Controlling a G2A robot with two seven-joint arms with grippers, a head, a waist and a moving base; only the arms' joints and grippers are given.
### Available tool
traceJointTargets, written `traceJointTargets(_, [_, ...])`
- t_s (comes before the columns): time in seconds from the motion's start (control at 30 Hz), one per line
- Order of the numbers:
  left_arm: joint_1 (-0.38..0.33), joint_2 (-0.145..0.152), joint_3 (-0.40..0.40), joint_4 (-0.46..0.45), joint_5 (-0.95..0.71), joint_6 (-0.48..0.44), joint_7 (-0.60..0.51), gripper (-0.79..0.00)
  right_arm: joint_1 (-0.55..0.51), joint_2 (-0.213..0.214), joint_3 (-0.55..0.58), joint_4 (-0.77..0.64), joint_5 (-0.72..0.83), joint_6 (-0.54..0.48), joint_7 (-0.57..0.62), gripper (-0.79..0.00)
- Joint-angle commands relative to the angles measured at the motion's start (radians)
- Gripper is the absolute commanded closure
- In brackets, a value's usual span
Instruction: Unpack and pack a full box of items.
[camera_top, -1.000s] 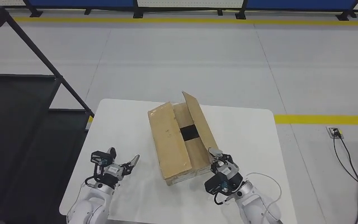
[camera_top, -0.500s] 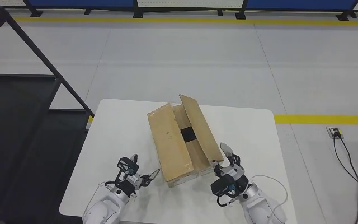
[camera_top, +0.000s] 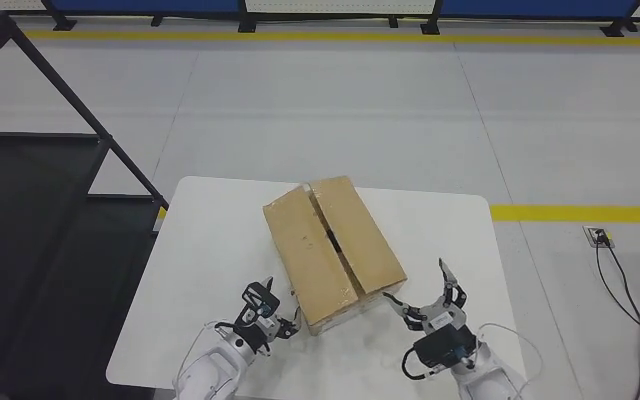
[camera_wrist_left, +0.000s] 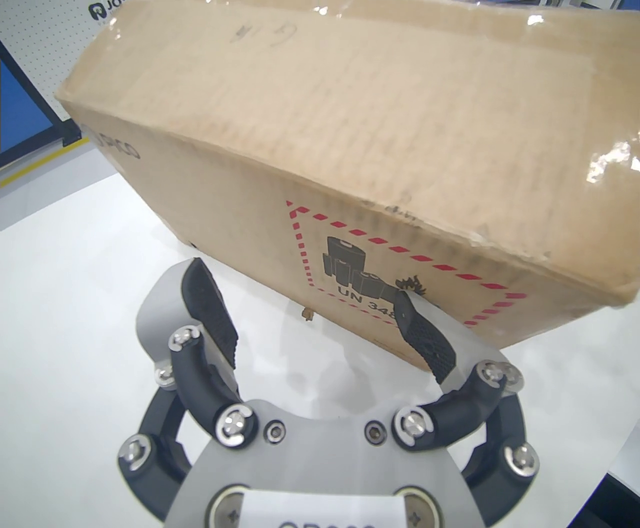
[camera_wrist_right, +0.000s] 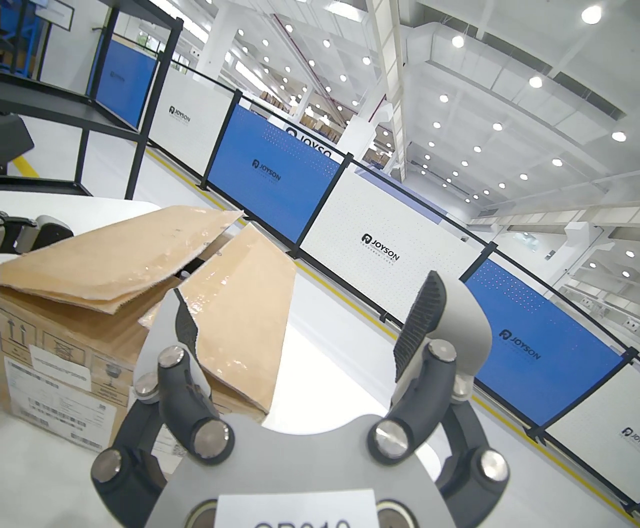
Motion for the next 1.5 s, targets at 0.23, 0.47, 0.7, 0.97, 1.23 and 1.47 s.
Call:
traceJointTargets(0.23, [-0.056, -0.016, 0.078, 0.018, 0.007, 0.010, -0.027, -0.785, -0.036, 0.007, 0.049, -0.005, 0.060, -0.040, -0.054, -0.785])
traceJointTargets(0.47, [-0.098, -0.030, 0.136, 0.042, 0.003, 0.001, -0.041, -0.785, -0.066, 0.011, 0.077, -0.011, 0.110, -0.081, -0.086, -0.785])
traceJointTargets(0.7, [-0.075, -0.025, 0.101, 0.025, -0.005, 0.019, 0.006, -0.785, -0.095, 0.018, 0.059, -0.036, 0.093, -0.189, -0.018, -0.785])
traceJointTargets(0.97, [0.050, 0.004, -0.120, -0.018, -0.121, 0.076, 0.101, -0.785, -0.128, 0.001, -0.073, -0.075, -0.015, -0.032, 0.111, -0.785])
traceJointTargets(1.23, [0.104, 0.015, -0.278, -0.019, -0.253, 0.125, 0.125, -0.785, -0.097, -0.022, -0.213, -0.035, -0.118, 0.118, 0.153, -0.785])
traceJointTargets(1.47, [0.114, 0.012, -0.313, -0.021, -0.322, 0.162, 0.131, -0.785, -0.078, -0.038, -0.264, 0.010, -0.182, 0.280, 0.172, -0.785])
